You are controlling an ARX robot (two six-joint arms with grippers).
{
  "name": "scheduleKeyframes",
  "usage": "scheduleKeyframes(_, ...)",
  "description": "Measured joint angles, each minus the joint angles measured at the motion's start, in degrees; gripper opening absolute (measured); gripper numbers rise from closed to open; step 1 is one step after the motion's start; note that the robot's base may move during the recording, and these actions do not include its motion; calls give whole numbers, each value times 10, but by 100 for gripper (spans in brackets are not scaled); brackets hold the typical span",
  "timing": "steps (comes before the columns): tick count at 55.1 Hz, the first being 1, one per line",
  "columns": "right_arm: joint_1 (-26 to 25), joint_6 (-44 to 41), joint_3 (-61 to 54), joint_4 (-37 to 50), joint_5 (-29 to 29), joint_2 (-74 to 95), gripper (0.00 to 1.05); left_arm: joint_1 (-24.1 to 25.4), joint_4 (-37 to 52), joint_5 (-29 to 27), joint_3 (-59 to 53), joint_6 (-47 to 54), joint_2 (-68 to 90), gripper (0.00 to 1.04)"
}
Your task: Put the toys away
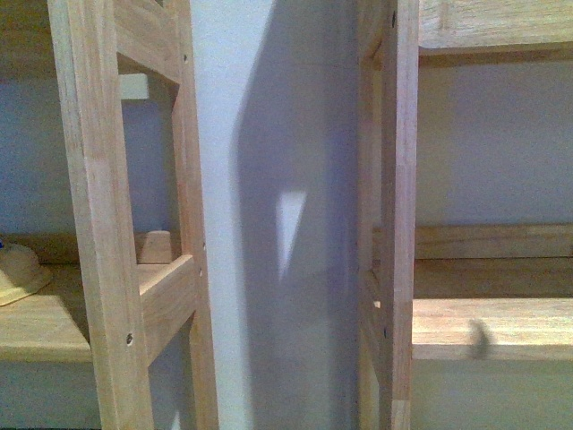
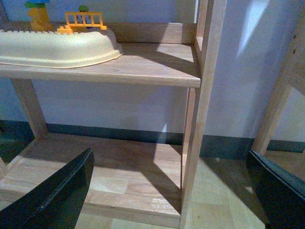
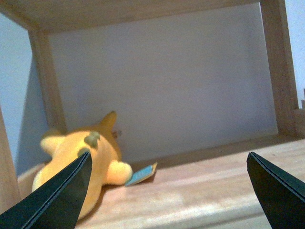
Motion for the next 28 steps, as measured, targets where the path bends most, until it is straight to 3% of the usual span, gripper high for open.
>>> scheduleKeyframes(11,-119,35,-197,-16,-146,-156,98,0,0,0,0,0,0,98)
scheduleKeyframes(17,-106,22,-313,0,-158,-222,98,0,0,0,0,0,0,98)
scheduleKeyframes(28,-56,22,-469,-40,-111,-297,98,0,0,0,0,0,0,98)
